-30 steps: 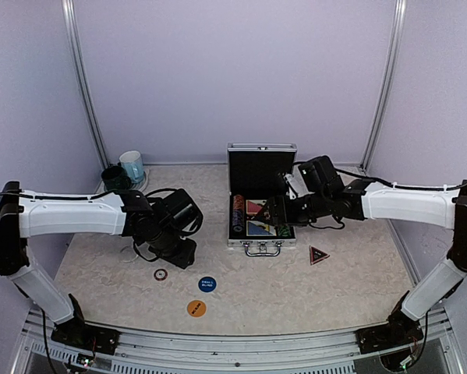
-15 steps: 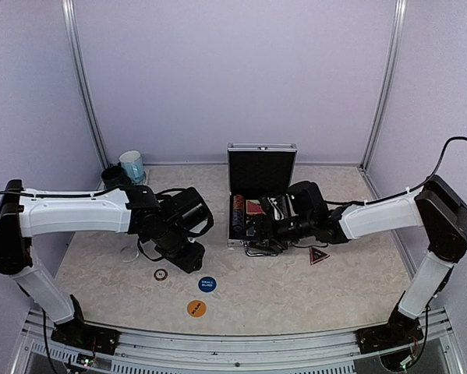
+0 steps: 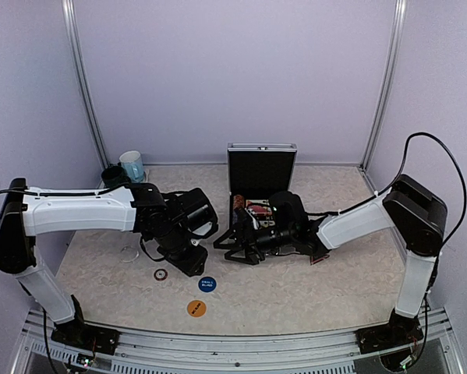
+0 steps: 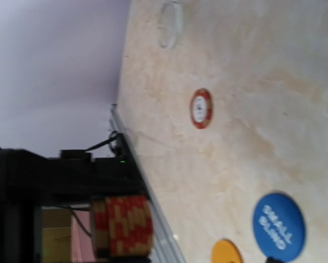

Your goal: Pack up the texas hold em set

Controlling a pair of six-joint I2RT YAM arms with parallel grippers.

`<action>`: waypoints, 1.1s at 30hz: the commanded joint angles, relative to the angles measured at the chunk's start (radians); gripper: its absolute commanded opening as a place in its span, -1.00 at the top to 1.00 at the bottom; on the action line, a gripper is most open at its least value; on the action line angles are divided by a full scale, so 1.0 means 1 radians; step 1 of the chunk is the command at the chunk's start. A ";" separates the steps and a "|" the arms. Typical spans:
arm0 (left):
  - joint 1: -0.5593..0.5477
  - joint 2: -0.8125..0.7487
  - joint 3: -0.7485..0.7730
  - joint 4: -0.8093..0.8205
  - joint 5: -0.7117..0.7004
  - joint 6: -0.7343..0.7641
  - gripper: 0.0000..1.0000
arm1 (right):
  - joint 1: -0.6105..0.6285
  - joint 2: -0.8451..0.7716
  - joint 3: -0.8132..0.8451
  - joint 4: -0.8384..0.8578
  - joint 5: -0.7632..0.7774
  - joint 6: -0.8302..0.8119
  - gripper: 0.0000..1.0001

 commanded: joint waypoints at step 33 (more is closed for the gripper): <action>-0.031 0.018 0.087 -0.070 0.042 0.029 1.00 | 0.114 0.322 0.086 0.671 -0.212 0.368 -0.40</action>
